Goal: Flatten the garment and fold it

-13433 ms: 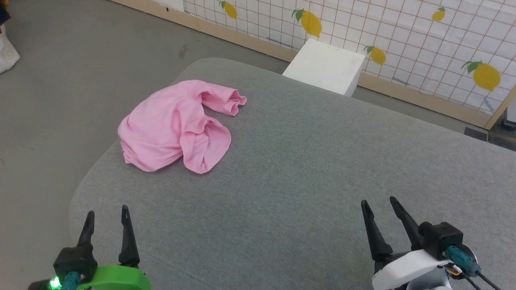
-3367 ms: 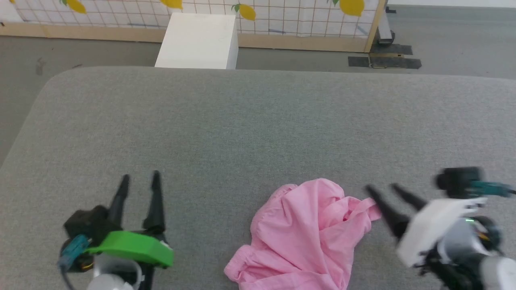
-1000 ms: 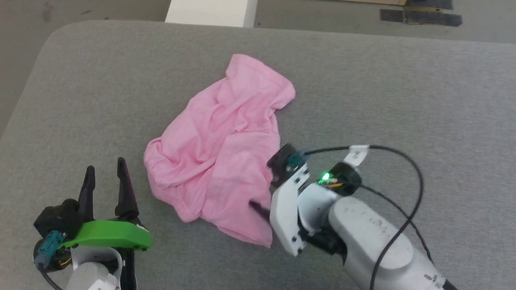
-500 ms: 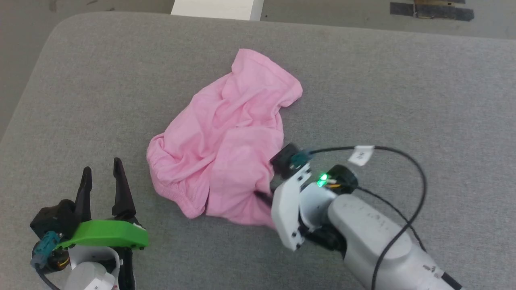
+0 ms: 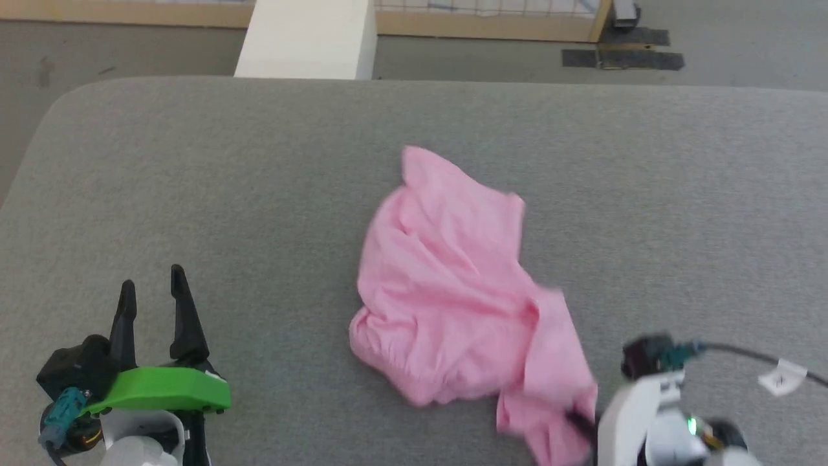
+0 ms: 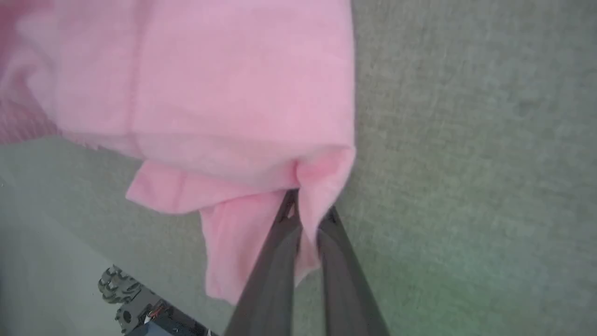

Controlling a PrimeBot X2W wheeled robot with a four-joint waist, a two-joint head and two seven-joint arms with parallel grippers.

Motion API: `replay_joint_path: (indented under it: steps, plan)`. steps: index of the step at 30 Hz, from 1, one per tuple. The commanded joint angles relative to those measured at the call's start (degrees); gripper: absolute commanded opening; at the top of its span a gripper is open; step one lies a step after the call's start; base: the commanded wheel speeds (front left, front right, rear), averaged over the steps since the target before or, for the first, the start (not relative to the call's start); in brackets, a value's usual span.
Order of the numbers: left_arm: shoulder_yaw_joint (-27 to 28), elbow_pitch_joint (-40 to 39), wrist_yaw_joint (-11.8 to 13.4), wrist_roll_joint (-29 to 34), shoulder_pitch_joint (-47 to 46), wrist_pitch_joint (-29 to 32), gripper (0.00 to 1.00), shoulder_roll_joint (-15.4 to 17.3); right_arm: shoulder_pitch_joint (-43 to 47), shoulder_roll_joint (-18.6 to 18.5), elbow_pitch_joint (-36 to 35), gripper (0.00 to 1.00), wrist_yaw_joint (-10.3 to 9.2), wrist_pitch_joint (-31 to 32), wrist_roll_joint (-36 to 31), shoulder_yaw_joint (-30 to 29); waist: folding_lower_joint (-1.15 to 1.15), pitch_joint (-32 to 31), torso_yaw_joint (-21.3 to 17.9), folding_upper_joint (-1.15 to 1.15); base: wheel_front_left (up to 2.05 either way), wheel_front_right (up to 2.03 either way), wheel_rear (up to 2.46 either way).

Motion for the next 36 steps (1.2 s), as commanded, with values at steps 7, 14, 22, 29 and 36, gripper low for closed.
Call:
replay_joint_path:
  steps: [7, 14, 22, 29, 36]
  plan:
    - [-0.6, -1.3, 0.6, -0.1, 0.8, 1.3, 1.0, 0.2, 11.8, 2.2, -15.9, 1.0, -0.11, 11.4, 0.8, -3.9, 0.0, -0.9, -3.9, 0.0, 0.0, 0.0, 0.0]
    - [-1.4, -1.8, 0.5, -0.2, -0.1, 1.9, 1.0, 0.4, -0.7, 2.4, -20.1, 1.0, -0.11, -1.7, -2.4, -9.6, 0.0, -0.4, -3.8, 0.0, 0.0, 0.0, 0.0]
    - [-3.0, -1.8, -0.7, -0.4, -1.6, 2.8, 1.0, 0.7, -18.8, 2.4, -0.9, 1.0, -0.11, -2.5, -11.9, -4.1, 0.0, 2.1, -1.6, 0.0, 0.0, 0.0, 0.0]
    - [-3.7, -0.8, -1.3, -0.9, -3.2, 2.9, 1.0, 0.8, -27.3, 2.4, 16.3, 1.0, -0.11, -3.8, -17.9, -2.0, 0.0, 4.3, 0.7, 0.0, 0.0, 0.0, 0.0]
    - [-3.5, 0.2, -1.4, -1.2, -3.8, 2.6, 1.0, 1.2, -29.2, 2.4, 23.3, 0.0, -0.11, -3.5, -15.8, 0.2, 0.0, 4.7, 0.7, 0.0, 0.0, 0.0, 0.0]
